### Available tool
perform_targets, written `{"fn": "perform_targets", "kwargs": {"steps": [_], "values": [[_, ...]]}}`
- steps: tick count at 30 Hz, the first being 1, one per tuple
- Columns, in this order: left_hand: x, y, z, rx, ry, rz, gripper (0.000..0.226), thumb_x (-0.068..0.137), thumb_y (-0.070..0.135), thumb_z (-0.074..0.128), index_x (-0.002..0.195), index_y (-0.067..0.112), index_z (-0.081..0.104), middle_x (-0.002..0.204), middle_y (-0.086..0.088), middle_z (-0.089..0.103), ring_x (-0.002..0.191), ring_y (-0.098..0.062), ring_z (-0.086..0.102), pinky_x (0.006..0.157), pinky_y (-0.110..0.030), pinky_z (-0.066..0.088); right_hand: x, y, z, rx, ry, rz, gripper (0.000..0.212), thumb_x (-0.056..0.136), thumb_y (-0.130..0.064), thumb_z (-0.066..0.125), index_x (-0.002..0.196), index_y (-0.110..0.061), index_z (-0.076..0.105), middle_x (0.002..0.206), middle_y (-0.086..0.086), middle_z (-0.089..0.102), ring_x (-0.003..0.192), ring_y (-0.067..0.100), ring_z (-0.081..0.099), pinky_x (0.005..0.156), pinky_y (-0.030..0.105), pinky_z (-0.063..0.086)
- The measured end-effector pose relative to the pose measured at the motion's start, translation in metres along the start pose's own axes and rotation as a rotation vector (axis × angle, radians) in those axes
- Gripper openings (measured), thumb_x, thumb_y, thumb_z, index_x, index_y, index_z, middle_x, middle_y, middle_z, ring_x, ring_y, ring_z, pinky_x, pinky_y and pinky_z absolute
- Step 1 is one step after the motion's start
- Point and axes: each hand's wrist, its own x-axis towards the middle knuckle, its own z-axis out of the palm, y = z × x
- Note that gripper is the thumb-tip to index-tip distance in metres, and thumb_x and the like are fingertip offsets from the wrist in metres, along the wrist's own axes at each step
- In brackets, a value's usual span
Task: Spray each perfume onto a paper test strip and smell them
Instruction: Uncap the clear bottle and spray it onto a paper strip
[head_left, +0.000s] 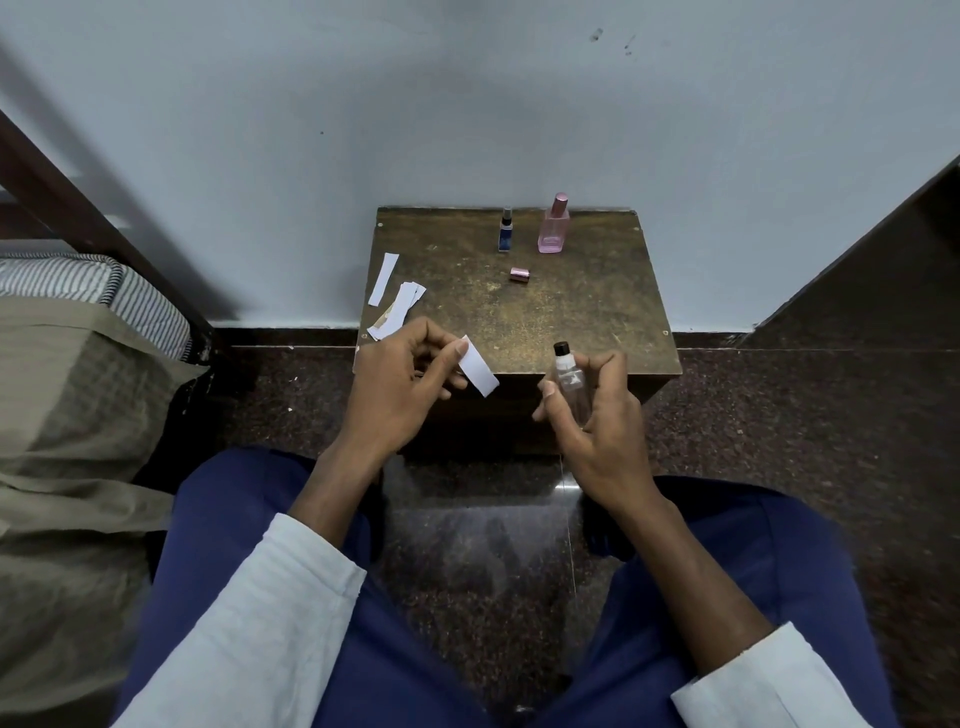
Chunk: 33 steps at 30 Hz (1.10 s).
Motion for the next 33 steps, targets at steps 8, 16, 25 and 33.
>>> {"fn": "perform_targets", "kwargs": {"steps": [8,16,25,33], "values": [[0.021,-0.011,0.007,-0.025,-0.109,-0.038,0.015,0.107,0.024,0.066,0.104,0.009,0.067,0.088,0.0,0.08,0.073,-0.013,0.08,0.068,-0.034,0.067,0.019,0.006,0.005,-0.1,0.122,-0.007,0.027,0.099,-0.022,0.073,0.122,-0.013,0.062,0.112,-0.005,0.062,0.1,0.008,0.063,0.082,0.019,0.05],[0.04,-0.023,0.014,-0.032,-0.205,-0.049,0.016,0.111,0.019,0.059,0.103,0.005,0.058,0.079,-0.002,0.08,0.067,-0.015,0.079,0.059,-0.025,0.062,0.032,0.015,0.011,-0.084,0.139,0.065,0.028,0.095,-0.026,0.08,0.123,-0.023,0.074,0.109,-0.016,0.074,0.103,0.006,0.07,0.086,0.04,0.06],[0.047,-0.031,0.016,-0.002,-0.262,-0.023,0.011,0.112,0.02,0.057,0.103,0.013,0.057,0.08,0.0,0.079,0.068,-0.014,0.079,0.061,-0.031,0.063,0.051,0.027,0.019,-0.069,0.076,0.095,0.032,0.094,-0.024,0.08,0.125,-0.022,0.074,0.109,-0.013,0.074,0.101,0.003,0.073,0.09,0.034,0.062],[0.055,-0.045,0.017,0.055,-0.262,-0.058,0.01,0.109,0.023,0.062,0.108,0.013,0.064,0.075,0.002,0.076,0.066,-0.008,0.075,0.065,-0.035,0.065,0.113,0.04,0.048,-0.097,0.058,0.014,0.035,0.089,-0.017,0.085,0.123,-0.018,0.075,0.108,-0.009,0.069,0.098,0.0,0.071,0.09,0.026,0.062]]}}
